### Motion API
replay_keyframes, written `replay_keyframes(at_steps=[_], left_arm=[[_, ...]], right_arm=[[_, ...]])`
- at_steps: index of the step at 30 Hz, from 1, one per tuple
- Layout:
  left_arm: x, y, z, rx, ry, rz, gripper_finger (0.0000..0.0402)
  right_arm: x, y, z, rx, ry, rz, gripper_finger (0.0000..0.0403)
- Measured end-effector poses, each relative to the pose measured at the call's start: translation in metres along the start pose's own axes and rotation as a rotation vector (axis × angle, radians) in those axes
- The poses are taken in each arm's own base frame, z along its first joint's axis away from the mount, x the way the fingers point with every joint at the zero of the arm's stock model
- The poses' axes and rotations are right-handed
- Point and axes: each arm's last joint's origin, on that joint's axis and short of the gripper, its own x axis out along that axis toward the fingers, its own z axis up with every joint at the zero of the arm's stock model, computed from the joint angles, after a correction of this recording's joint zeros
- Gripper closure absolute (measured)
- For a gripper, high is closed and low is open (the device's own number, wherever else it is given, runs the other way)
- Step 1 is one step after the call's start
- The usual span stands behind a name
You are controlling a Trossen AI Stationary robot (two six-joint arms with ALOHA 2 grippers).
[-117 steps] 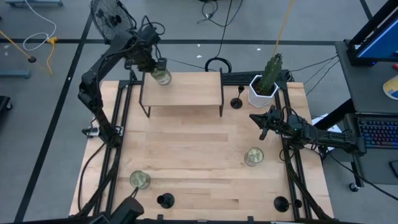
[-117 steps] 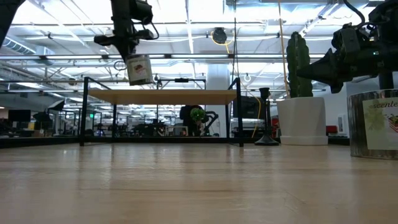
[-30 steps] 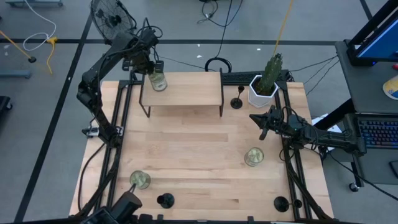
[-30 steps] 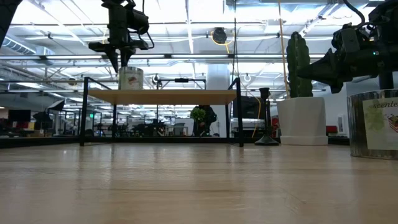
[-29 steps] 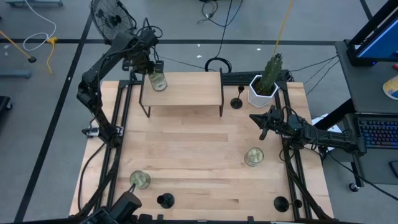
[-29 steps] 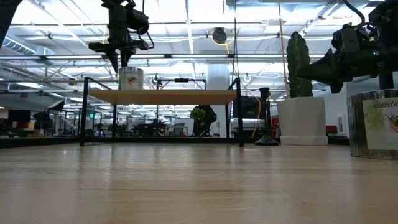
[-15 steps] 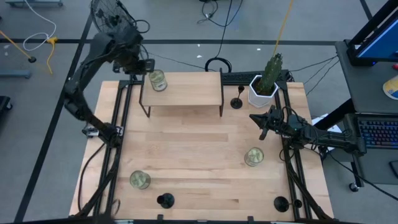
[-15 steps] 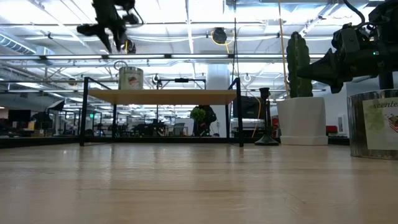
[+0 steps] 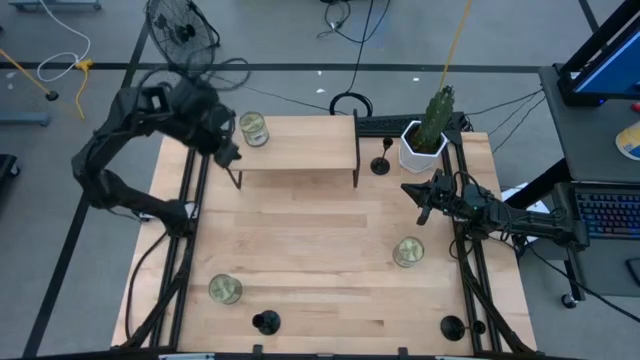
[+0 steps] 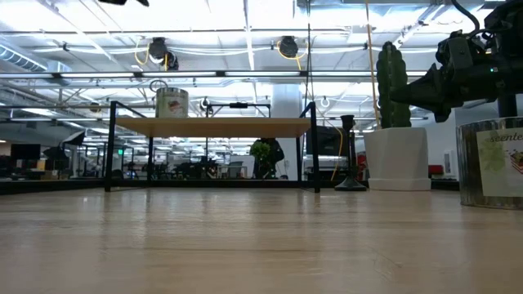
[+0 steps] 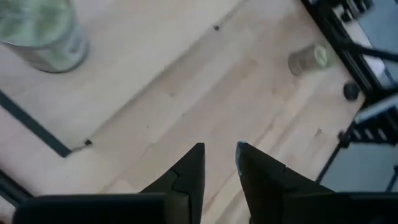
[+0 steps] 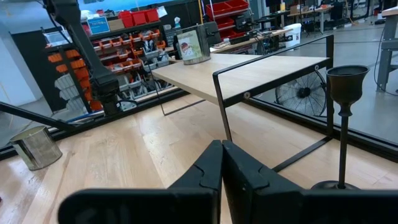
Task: Pick & Place candle stick holders
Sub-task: Put the left green scented candle on the shelf
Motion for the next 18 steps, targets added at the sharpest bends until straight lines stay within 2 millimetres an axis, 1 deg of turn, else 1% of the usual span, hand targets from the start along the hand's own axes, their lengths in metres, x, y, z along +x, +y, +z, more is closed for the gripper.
replay_keyframes(at_steps=[10,16,18], left_arm=[[0.008,-0.042,-0.028,0.035,0.116,-0.083,0.0335],[0.012,-0.063,-0.047,0.041,0.168,-0.089,0.0341],[0.016,-0.072,-0.053,0.053,0.183,-0.076,0.0341]], right_arm=[[0.000,0.000,0.000,0.000,0.000,0.000,0.0399],[0.000,0.000,0.000,0.000,0.000,0.000,0.0399],[0.000,0.000,0.000,0.000,0.000,0.000,0.0399]])
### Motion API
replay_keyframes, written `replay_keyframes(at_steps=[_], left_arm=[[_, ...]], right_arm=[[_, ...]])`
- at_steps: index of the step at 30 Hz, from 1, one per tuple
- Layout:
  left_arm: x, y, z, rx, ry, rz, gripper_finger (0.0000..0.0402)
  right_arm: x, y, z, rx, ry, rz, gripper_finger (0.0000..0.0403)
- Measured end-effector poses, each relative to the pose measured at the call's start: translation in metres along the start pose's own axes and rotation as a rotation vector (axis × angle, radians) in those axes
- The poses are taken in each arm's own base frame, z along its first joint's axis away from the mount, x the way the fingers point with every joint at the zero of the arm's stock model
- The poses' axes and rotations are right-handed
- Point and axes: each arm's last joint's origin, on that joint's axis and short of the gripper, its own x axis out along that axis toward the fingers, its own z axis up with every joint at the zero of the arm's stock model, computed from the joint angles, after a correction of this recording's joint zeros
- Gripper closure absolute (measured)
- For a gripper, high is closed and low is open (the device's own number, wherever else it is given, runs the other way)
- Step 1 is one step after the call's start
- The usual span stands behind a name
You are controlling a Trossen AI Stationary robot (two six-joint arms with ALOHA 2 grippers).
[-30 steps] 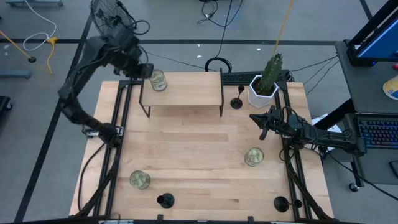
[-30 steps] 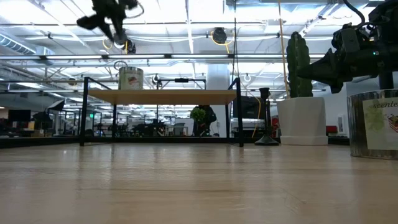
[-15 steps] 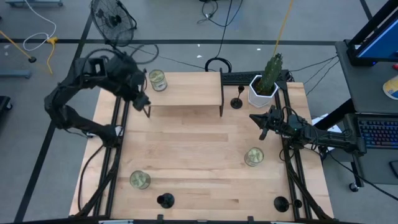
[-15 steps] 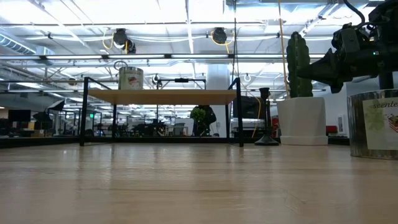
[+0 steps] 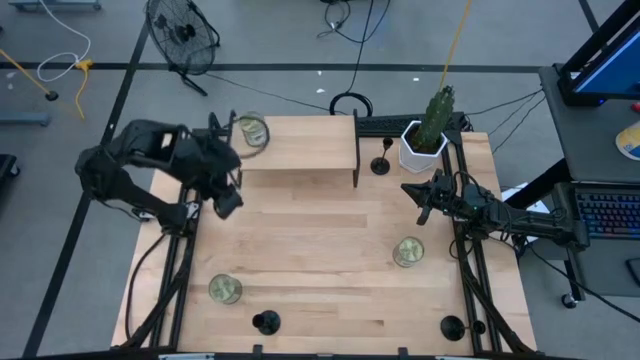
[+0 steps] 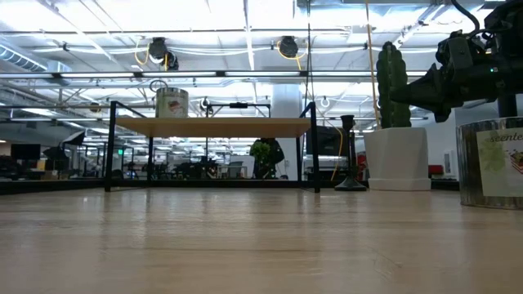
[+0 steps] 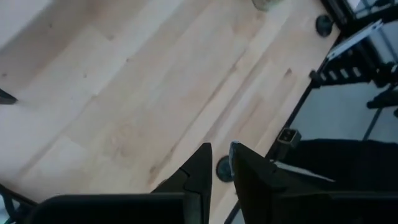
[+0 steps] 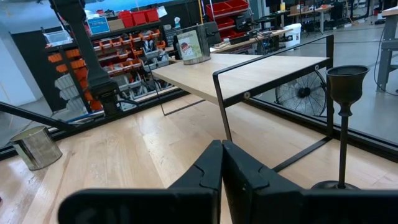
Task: Pick & Place candle stick holders
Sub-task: Put the left green scented candle on the shelf
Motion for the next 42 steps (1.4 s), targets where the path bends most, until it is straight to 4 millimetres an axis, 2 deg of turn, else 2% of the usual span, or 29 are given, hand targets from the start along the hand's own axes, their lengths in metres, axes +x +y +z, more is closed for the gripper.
replay_keyframes(at_steps=[6,12,15,23,28,34,42], left_arm=[[0.026,-0.018,-0.018,0.051,0.071,0.065,0.0340],[0.073,-0.017,-0.048,0.009,0.261,0.197,0.0313],[0.089,-0.014,-0.061,-0.014,0.335,0.247,0.0286],[0.109,-0.011,-0.088,0.002,0.396,0.337,0.0194],[0.122,-0.008,-0.111,0.019,0.430,0.406,0.0152],[0.143,-0.003,-0.133,0.041,0.445,0.436,0.0125],[0.165,0.010,-0.148,0.039,0.462,0.480,0.0119]], right_arm=[[0.000,0.000,0.000,0.000,0.001,0.000,0.0399],[0.000,0.000,0.000,0.000,0.001,0.000,0.0399],[0.000,0.000,0.000,0.000,0.001,-0.001,0.0399],[0.000,0.000,0.000,0.000,0.001,0.000,0.0399],[0.000,0.000,0.000,0.000,0.001,0.000,0.0399],[0.000,0.000,0.000,0.007,0.000,0.000,0.0399],[0.000,0.000,0.000,0.007,0.001,0.000,0.0399]])
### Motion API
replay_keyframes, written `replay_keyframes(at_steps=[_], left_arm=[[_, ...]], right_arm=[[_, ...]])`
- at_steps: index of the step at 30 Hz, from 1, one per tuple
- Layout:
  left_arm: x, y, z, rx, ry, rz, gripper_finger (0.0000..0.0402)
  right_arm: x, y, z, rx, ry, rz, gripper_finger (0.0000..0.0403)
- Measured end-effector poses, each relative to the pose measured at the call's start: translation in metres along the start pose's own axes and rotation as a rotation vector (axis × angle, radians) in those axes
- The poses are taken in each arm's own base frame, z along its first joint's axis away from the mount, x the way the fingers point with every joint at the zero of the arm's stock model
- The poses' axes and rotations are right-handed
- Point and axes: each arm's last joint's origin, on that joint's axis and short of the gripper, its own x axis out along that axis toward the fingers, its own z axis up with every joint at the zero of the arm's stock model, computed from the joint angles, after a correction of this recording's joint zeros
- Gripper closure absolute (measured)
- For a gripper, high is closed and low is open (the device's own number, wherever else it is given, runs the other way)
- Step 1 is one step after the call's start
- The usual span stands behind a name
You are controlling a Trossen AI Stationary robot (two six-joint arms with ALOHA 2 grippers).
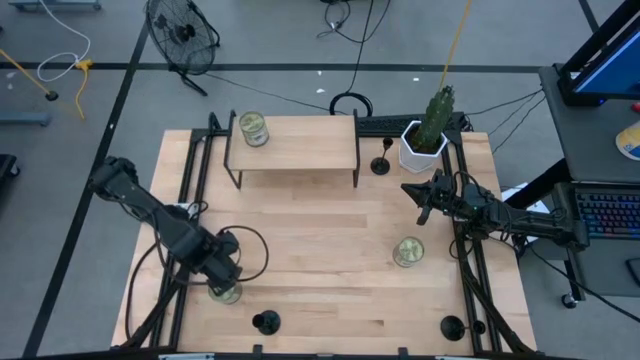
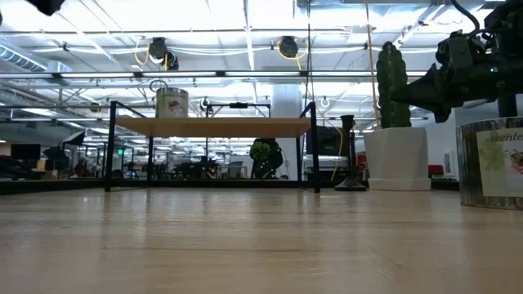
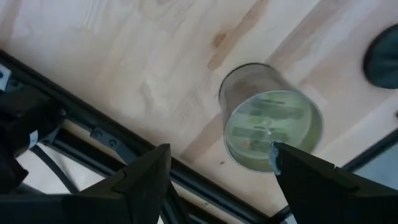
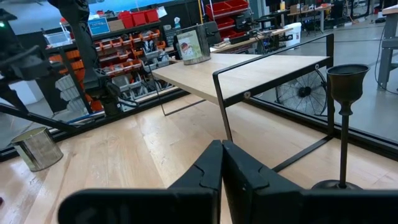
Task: Pick & Place candle stick holders
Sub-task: Put the left green scented candle on the shelf
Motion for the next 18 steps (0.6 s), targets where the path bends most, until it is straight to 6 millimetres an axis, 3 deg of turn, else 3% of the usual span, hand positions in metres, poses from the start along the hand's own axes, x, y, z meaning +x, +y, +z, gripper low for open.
replay_keyframes(at_steps=[18], left_arm=[[0.042,0.003,0.002,0.017,0.055,0.009,0.0119]], right_arm=[[0.000,0.000,0.000,0.000,0.000,0.000,0.0399]])
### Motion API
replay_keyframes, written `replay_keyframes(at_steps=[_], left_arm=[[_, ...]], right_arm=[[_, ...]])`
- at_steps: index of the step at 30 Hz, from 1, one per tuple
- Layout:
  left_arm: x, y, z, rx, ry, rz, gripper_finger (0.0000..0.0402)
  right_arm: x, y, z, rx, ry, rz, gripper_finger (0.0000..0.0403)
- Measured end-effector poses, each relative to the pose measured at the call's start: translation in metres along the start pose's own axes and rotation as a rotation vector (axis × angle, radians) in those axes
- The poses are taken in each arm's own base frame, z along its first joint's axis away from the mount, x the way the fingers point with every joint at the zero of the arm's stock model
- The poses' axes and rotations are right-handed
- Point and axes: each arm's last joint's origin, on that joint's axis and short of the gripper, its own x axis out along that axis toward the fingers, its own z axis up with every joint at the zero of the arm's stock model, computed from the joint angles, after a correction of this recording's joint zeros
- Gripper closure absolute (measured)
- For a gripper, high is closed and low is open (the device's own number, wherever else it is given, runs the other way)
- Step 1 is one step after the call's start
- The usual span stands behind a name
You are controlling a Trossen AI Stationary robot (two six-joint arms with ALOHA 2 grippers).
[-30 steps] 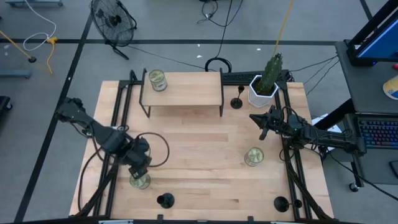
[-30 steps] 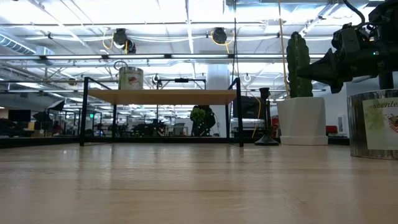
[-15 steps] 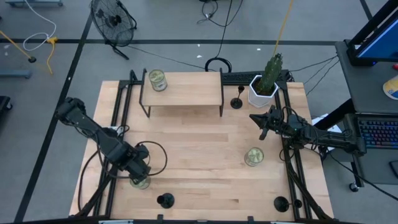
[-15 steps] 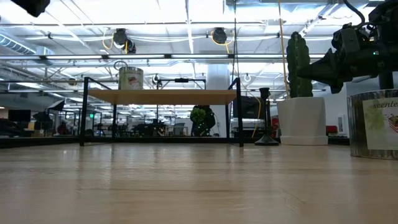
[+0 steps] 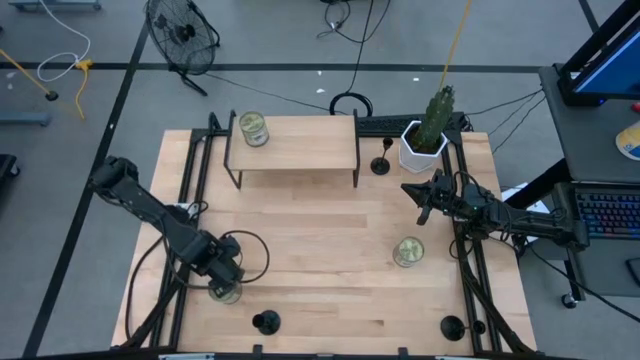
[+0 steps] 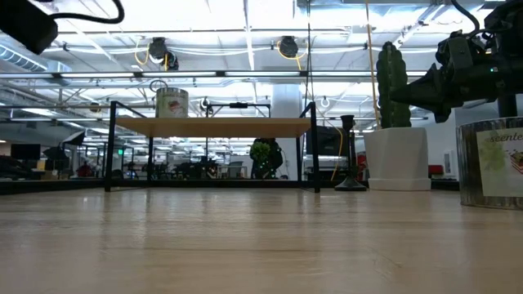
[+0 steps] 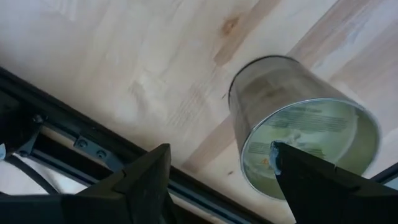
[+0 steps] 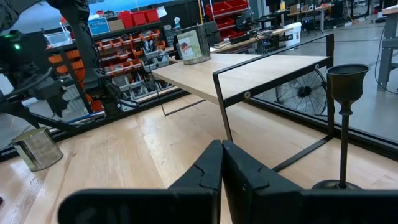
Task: Pick & Place candle stick holders
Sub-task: Put the left green scented candle on the shelf
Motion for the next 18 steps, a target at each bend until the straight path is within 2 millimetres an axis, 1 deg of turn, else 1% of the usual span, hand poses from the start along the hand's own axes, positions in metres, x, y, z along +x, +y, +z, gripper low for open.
replay_keyframes(at_steps=[7,10,18], left_arm=[[0.014,-0.002,0.003,0.022,-0.001,-0.040,0.0119],[0.019,0.001,0.003,0.020,0.011,-0.030,0.0119],[0.021,0.002,0.004,0.072,-0.013,-0.017,0.0119]], right_arm=[[0.000,0.000,0.000,0.000,0.000,0.000,0.0399],[0.000,0.000,0.000,0.000,0.000,0.000,0.0399],[0.000,0.000,0.000,0.000,0.000,0.000,0.0399]])
